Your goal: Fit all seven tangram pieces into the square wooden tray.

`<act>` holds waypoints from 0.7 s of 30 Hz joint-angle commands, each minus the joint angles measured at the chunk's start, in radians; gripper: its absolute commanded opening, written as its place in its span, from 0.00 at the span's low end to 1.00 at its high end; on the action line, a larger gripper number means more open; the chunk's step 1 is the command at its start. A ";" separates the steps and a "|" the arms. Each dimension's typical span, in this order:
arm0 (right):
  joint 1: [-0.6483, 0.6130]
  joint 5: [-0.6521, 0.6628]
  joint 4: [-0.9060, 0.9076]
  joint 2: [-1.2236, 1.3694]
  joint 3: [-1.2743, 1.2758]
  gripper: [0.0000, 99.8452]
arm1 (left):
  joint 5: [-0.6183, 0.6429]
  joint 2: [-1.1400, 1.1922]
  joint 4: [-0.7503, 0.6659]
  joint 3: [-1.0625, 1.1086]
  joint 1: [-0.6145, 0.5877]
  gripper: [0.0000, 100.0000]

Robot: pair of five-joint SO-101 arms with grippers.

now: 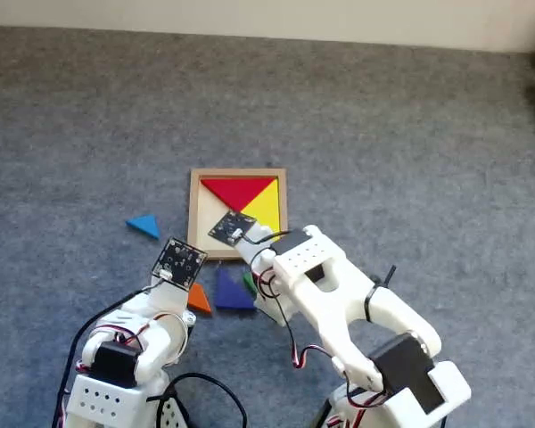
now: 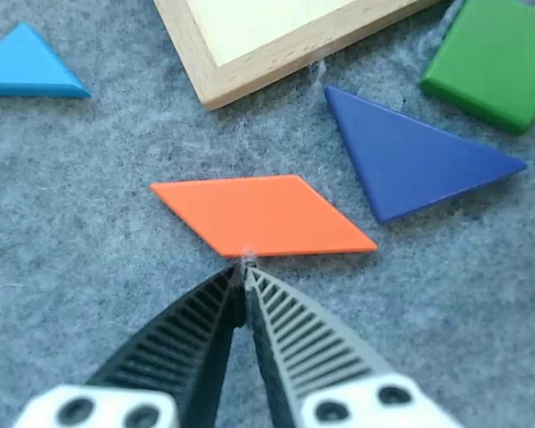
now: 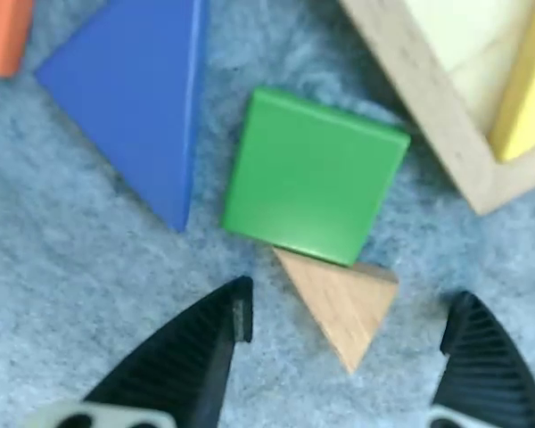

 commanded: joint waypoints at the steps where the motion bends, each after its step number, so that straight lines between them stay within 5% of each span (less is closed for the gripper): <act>1: 0.013 0.054 -0.016 -0.002 -0.042 0.33 | 0.006 -0.045 0.000 0.021 0.015 0.01; 7: -0.016 0.121 -0.058 -0.002 -0.039 0.23 | 0.006 -0.045 0.000 0.021 0.015 0.01; 21: -0.018 0.146 -0.061 -0.010 -0.041 0.23 | 0.006 -0.045 0.000 0.021 0.015 0.01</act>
